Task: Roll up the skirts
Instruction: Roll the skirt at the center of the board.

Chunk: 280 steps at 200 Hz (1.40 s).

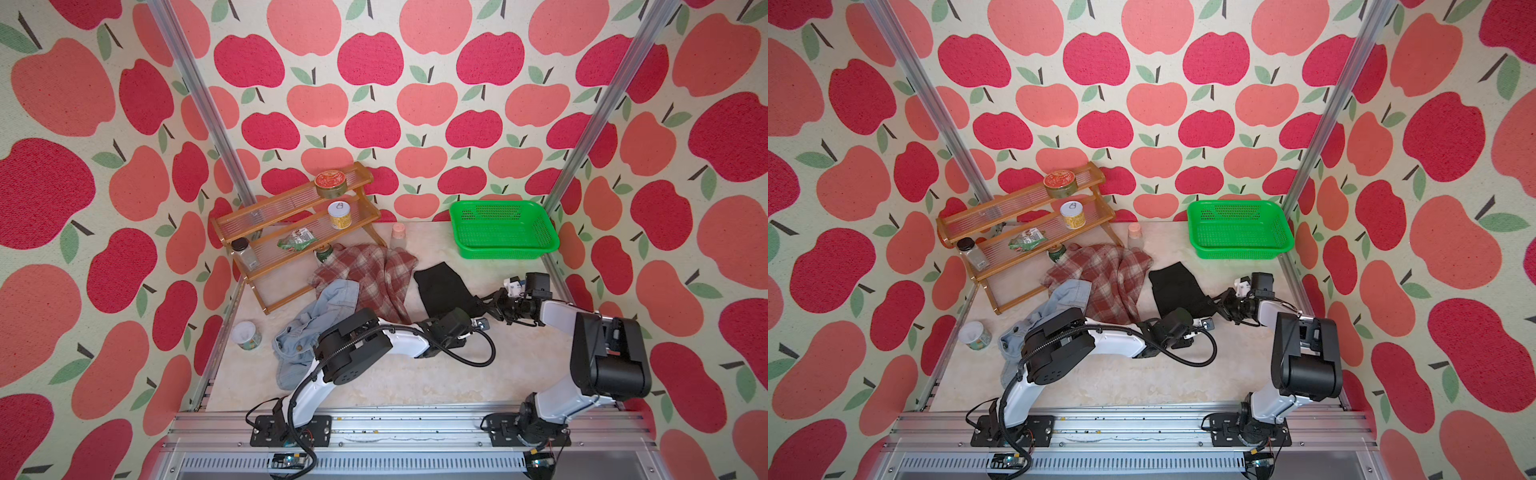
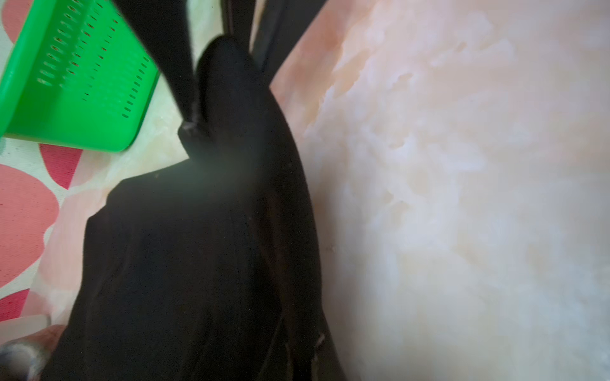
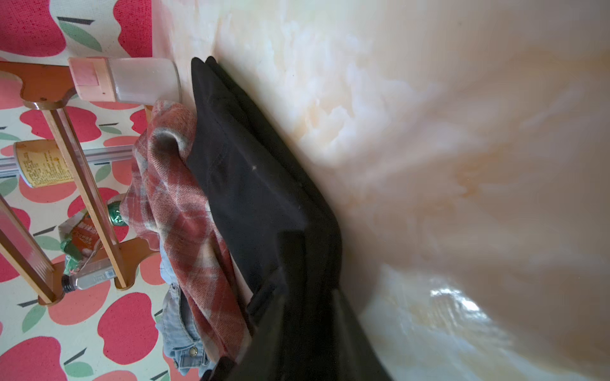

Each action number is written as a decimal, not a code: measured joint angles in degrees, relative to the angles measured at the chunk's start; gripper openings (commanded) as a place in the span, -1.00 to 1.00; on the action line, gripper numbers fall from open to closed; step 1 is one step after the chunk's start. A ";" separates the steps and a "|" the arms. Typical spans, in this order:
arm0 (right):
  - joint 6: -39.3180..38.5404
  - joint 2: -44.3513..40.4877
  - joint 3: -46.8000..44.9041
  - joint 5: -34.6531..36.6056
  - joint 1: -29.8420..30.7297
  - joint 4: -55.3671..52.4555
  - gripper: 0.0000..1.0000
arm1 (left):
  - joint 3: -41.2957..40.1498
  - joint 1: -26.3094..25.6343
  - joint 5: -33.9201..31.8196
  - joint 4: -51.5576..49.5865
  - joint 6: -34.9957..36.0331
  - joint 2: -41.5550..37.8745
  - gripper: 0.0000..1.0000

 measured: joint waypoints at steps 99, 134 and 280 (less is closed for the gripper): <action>0.55 -14.49 -10.01 1.79 -2.49 3.28 0.39 | 8.74 11.50 35.04 -14.23 -18.10 -0.33 -0.85; 1.09 -14.32 -14.64 0.76 -2.49 7.26 0.40 | 11.65 14.47 44.65 -14.80 -24.37 1.49 -0.84; 9.42 2.80 -15.69 -4.85 1.07 32.20 0.03 | 16.02 18.86 63.95 -5.95 -50.29 12.31 -0.84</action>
